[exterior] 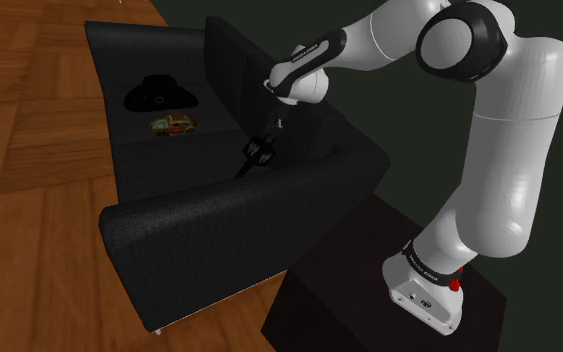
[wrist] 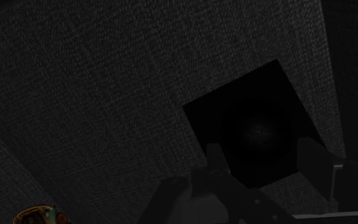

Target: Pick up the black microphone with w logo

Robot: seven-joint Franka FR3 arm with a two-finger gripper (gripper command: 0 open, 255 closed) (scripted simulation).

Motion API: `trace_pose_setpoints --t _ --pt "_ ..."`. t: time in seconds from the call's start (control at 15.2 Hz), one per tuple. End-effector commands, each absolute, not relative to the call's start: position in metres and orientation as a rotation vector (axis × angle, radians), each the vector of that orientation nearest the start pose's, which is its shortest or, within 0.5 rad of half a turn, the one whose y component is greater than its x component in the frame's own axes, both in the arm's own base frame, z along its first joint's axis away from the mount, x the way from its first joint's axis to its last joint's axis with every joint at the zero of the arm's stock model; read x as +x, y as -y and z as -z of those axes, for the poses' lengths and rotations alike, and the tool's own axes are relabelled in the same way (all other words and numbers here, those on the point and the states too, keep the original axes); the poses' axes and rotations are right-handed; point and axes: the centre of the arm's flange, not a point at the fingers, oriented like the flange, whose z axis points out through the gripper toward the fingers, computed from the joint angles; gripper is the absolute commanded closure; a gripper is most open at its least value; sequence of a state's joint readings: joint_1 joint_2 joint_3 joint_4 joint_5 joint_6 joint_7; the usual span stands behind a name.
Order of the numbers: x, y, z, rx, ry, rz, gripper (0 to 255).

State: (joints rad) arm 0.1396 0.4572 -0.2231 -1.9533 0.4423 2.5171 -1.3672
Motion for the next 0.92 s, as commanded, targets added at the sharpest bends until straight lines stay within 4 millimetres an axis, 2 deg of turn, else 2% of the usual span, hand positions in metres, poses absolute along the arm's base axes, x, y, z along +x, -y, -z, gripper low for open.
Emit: trace_pose_setpoints --t 0.0,0.73,0.86 --pt "0.627 0.054 -0.268 -2.726 1.422 0.334 255" --pt "0.627 0.054 -0.326 -2.726 1.422 0.334 255" --pt "0.627 0.054 -0.327 -2.726 1.422 0.334 255"
